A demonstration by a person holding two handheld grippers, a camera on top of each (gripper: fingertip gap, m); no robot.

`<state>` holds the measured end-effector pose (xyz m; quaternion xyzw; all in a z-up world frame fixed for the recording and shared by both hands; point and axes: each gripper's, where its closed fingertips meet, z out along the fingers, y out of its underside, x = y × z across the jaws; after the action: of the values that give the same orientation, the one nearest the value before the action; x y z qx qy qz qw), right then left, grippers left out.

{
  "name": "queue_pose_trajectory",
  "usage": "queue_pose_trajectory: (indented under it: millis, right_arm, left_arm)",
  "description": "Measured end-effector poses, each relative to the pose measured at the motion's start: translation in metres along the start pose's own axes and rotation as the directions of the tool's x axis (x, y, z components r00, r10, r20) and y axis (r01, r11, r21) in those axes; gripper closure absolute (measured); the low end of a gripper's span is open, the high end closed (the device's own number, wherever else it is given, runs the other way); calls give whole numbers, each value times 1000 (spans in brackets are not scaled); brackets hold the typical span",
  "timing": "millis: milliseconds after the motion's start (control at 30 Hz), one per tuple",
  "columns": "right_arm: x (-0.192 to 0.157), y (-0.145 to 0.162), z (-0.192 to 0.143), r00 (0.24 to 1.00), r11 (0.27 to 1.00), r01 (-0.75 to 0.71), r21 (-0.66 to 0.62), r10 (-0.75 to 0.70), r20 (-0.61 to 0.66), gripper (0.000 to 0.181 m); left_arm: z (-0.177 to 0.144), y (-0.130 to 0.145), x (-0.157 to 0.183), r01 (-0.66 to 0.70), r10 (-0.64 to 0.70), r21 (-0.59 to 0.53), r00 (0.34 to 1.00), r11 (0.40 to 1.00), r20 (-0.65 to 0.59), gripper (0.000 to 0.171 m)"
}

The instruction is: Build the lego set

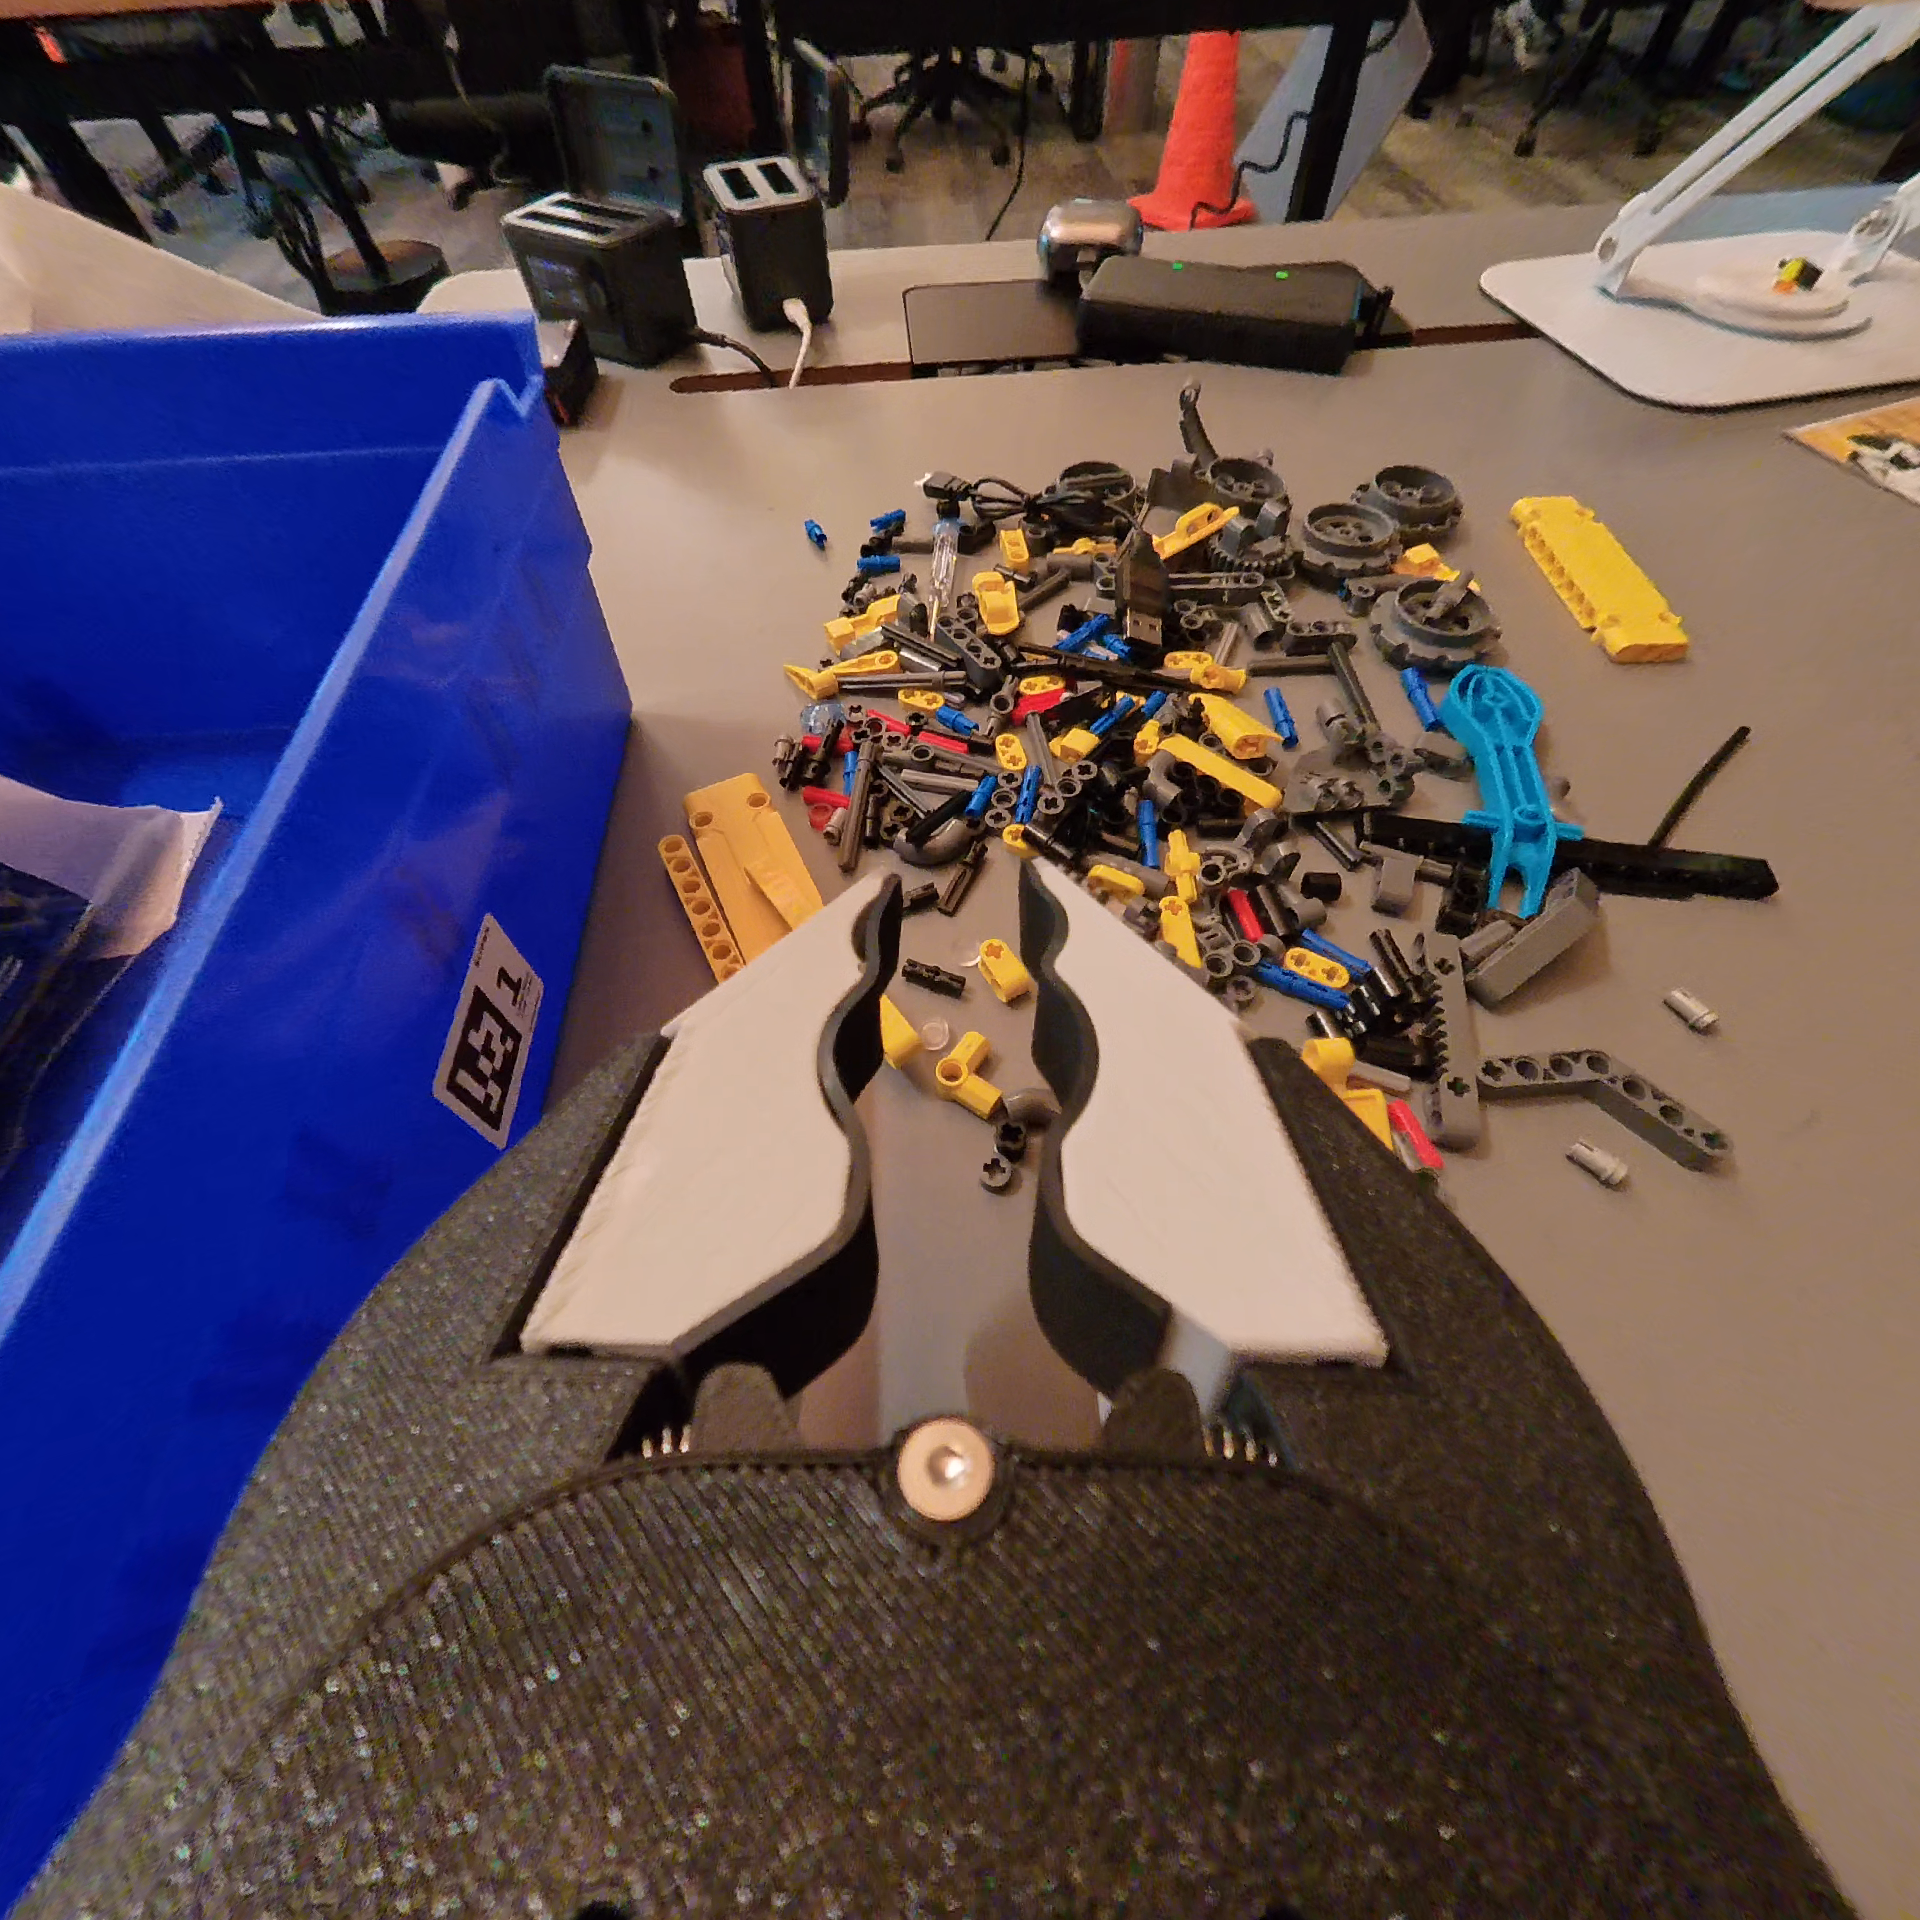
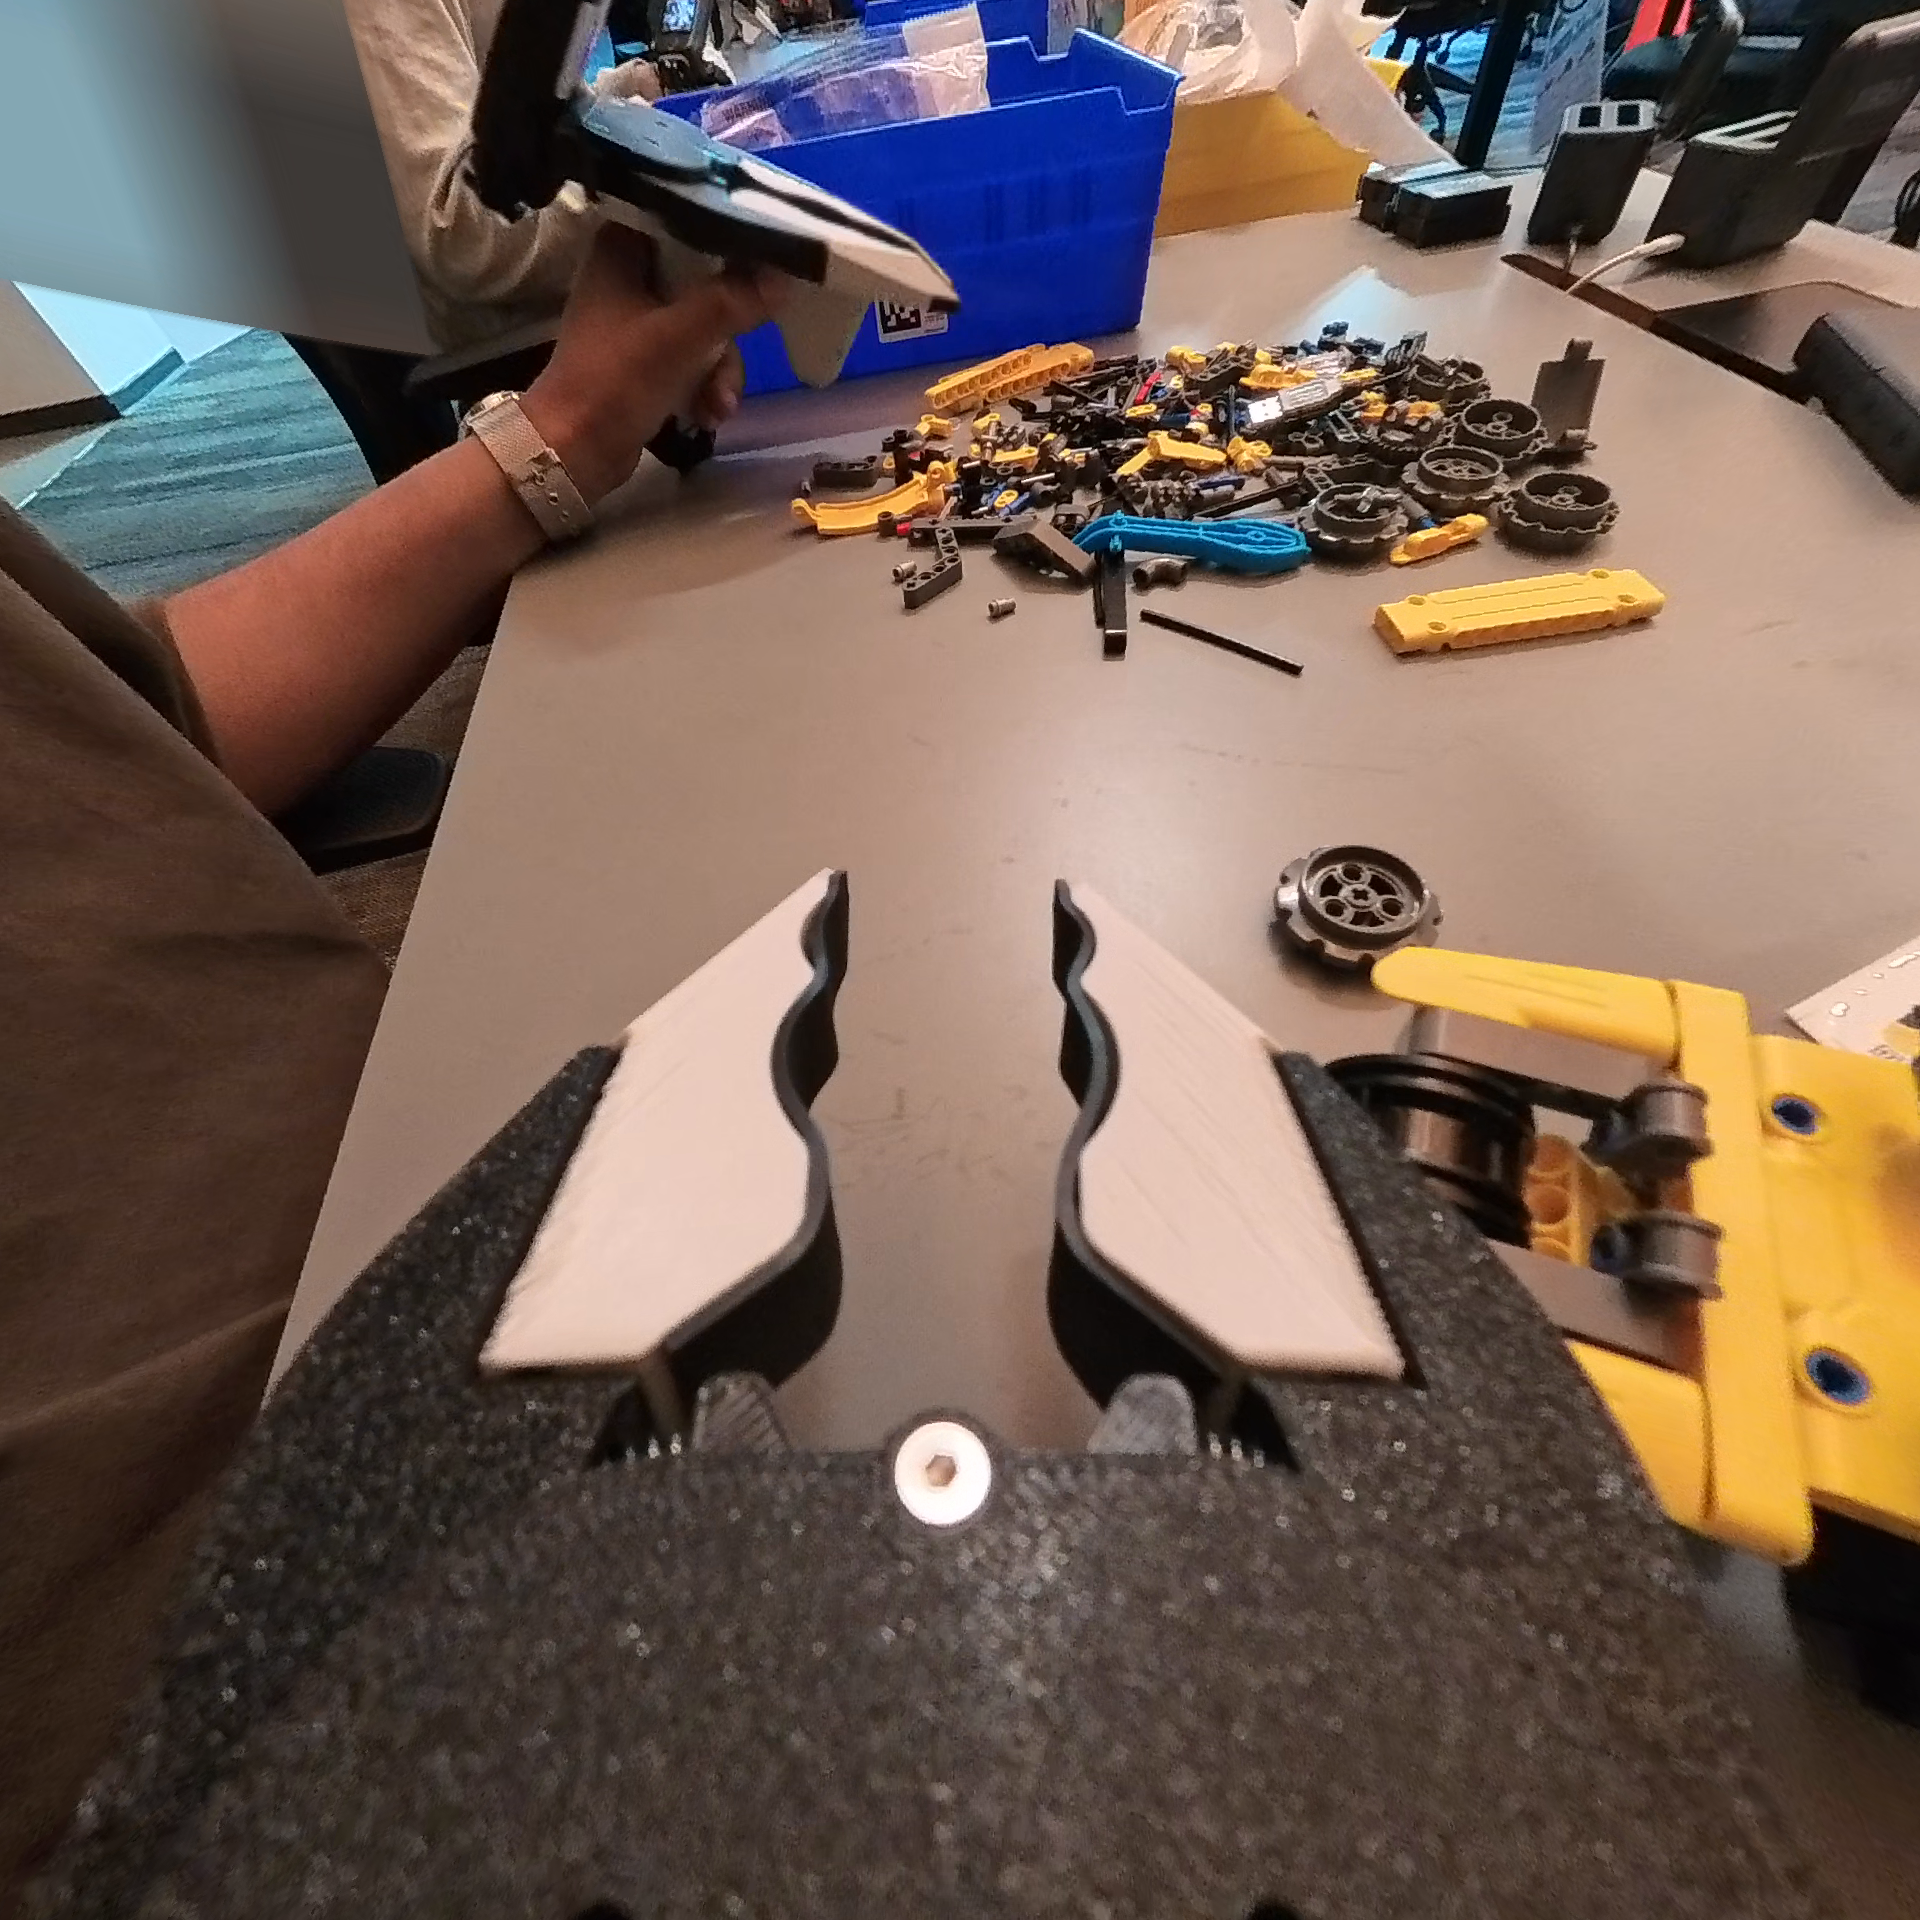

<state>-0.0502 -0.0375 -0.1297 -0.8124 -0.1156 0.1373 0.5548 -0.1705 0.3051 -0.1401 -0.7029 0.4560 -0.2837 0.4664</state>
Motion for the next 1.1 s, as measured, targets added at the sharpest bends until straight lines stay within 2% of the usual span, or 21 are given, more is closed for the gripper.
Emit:
queue_pose_trajectory:
  millis: [267,867,967,1100]
  right_arm:
    - [-2,3,2,1000,999,25,-21,-26,-6,142]
    - [-2,5,4,1000,999,24,-37,-25,-6,141]
    - [-2,5,4,1000,999,28,-40,-28,-7,141]
    - [0,5,5,1000,999,16,-43,-17,-7,142]
  left_arm:
    - [7,7,4,-75,77,-58,997,995,31,152]
    - [8,8,3,-91,95,-72,994,993,48,150]
    - [4,1,4,-84,86,-34,995,996,53,149]
    - [-2,-32,27,-38,38,71,999,997,4,152]
